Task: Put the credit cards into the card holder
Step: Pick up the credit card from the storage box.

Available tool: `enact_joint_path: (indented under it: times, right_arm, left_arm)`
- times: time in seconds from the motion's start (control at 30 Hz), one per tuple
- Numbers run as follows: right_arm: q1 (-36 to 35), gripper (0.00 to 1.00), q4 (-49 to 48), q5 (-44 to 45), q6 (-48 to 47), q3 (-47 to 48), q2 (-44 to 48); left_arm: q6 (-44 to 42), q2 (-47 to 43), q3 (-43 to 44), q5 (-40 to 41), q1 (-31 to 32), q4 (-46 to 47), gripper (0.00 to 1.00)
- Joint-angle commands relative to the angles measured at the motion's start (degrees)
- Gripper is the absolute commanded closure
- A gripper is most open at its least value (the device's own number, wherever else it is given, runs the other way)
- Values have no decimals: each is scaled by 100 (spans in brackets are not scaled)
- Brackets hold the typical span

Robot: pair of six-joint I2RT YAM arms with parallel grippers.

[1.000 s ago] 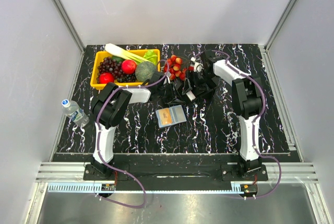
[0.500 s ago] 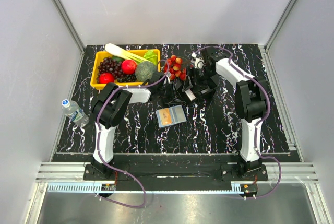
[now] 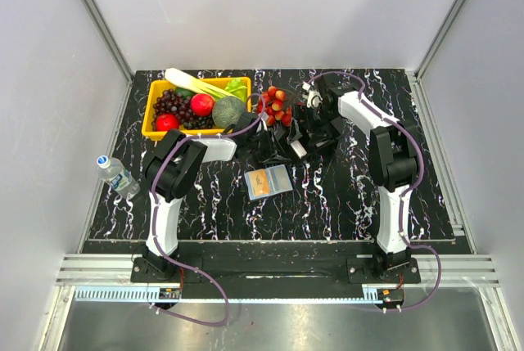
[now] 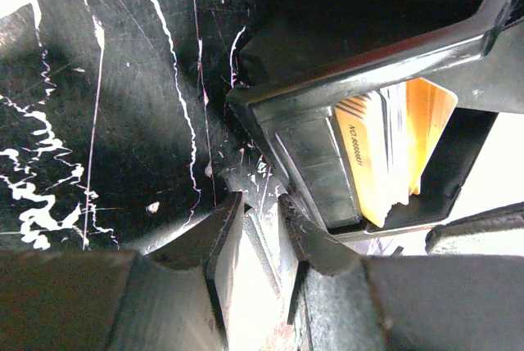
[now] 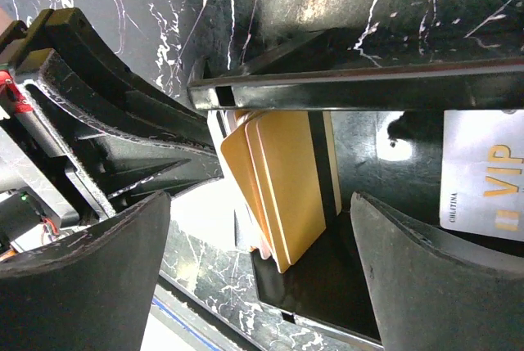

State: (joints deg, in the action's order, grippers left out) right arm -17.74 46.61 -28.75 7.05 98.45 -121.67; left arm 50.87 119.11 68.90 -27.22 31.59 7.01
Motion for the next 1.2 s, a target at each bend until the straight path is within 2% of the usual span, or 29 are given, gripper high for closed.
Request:
enact_joint_path:
  times: [0.0,0.2,0.47,0.93,1.17]
  right_arm:
    - [-63,4,41,204,-125,279,91]
    - [-256,3,32,54,-151,130,64]
    - [-388,4,-459,221,437,-309,354]
    - [-494,21,-1031,-253,1018,-652,838]
    - [-503,24,-1005,-254,1009,-670,890]
  left_arm:
    - [28,-46,150,-55,13,319,73]
    - [37,-2,237,-46,13,310,73]
    - [142,33,299,-81,5,389,73]
    - [169,42,343,-73,13,425,73]
    - [160,25,299,-73,13,451,73]
